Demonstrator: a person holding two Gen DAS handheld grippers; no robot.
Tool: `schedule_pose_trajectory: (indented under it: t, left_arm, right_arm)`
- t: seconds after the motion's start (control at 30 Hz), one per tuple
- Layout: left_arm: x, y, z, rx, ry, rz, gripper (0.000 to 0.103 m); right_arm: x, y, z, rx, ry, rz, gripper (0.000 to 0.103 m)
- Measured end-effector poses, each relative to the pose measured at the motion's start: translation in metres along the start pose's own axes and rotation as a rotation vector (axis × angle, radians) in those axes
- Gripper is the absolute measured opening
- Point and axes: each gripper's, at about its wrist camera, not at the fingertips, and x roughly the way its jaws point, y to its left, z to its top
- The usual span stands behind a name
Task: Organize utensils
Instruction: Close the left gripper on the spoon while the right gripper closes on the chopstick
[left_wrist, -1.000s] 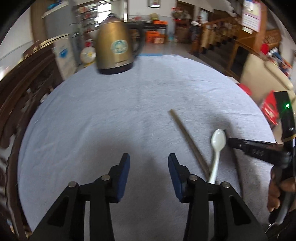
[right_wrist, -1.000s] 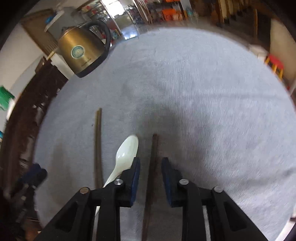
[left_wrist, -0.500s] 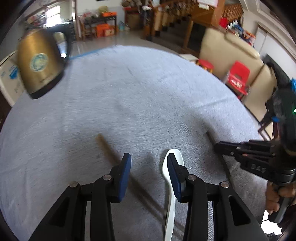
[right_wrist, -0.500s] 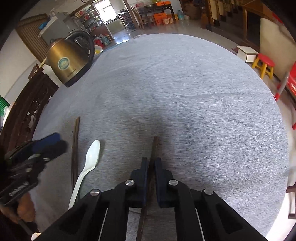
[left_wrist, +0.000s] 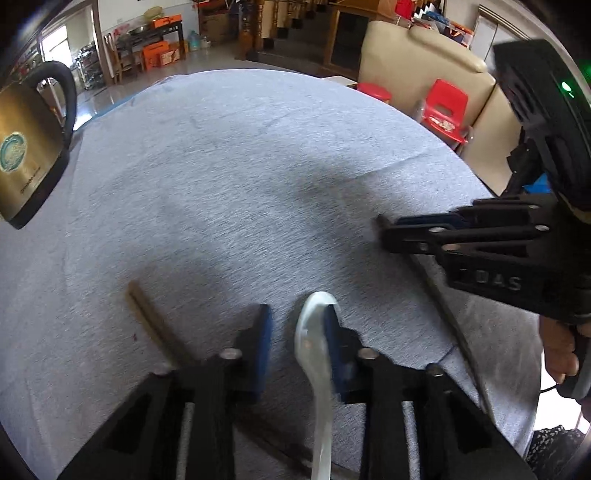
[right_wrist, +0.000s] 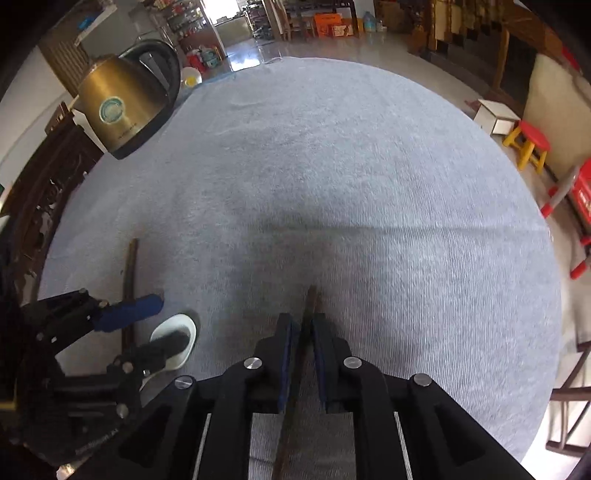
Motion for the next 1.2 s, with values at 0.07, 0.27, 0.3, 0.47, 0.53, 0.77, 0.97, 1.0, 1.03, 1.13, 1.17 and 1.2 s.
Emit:
schedule_pose_trajectory:
  t: [0.07, 0.27, 0.3, 0.47, 0.53, 0.77, 0.97, 1.0, 1.03, 1.13, 1.17, 1.2]
  left_arm:
    - [0.001, -0.003, 0.000, 0.013, -0.001, 0.008, 0.012]
    - [-0.005, 0.001, -0.006, -0.007, -0.025, 0.039, 0.003]
    - [-0.009, 0.005, -0.007, -0.030, -0.038, 0.052, 0.003]
    - [-0.039, 0.022, -0.016, -0.127, -0.113, 0.112, 0.003]
    - [-0.056, 0.029, -0.022, -0.180, -0.157, 0.134, 0.003]
    - [-0.124, 0.050, -0.055, -0.354, -0.324, 0.203, 0.003]
    - [-0.177, 0.047, -0.102, -0.488, -0.445, 0.292, 0.002]
    - [-0.185, 0.044, -0.110, -0.505, -0.465, 0.299, 0.003]
    - [-0.192, 0.040, -0.118, -0.519, -0.488, 0.305, 0.003]
    - [-0.214, 0.021, -0.139, -0.544, -0.552, 0.332, 0.003]
    - [-0.219, 0.017, -0.144, -0.550, -0.568, 0.336, 0.003]
    - [-0.224, 0.011, -0.148, -0.556, -0.586, 0.339, 0.003]
  right_arm:
    - [0.001, -0.003, 0.001, -0.012, -0.018, -0.004, 0.020]
    - [0.003, -0.003, 0.001, -0.034, -0.026, -0.011, 0.007]
    - [0.001, -0.004, 0.000, -0.022, -0.034, -0.006, 0.007]
    - [-0.036, -0.018, -0.013, 0.025, -0.140, 0.057, 0.007]
    - [-0.056, -0.020, -0.019, 0.033, -0.197, 0.073, 0.007]
    - [-0.121, -0.028, -0.051, 0.081, -0.373, 0.142, 0.007]
    - [-0.172, -0.025, -0.090, 0.105, -0.542, 0.173, 0.007]
    - [-0.179, -0.024, -0.096, 0.104, -0.571, 0.174, 0.007]
    - [-0.186, -0.023, -0.101, 0.102, -0.591, 0.175, 0.007]
    - [-0.210, -0.019, -0.115, 0.094, -0.668, 0.177, 0.007]
    - [-0.217, -0.017, -0.118, 0.091, -0.693, 0.176, 0.007]
    - [-0.225, -0.015, -0.123, 0.087, -0.718, 0.177, 0.007]
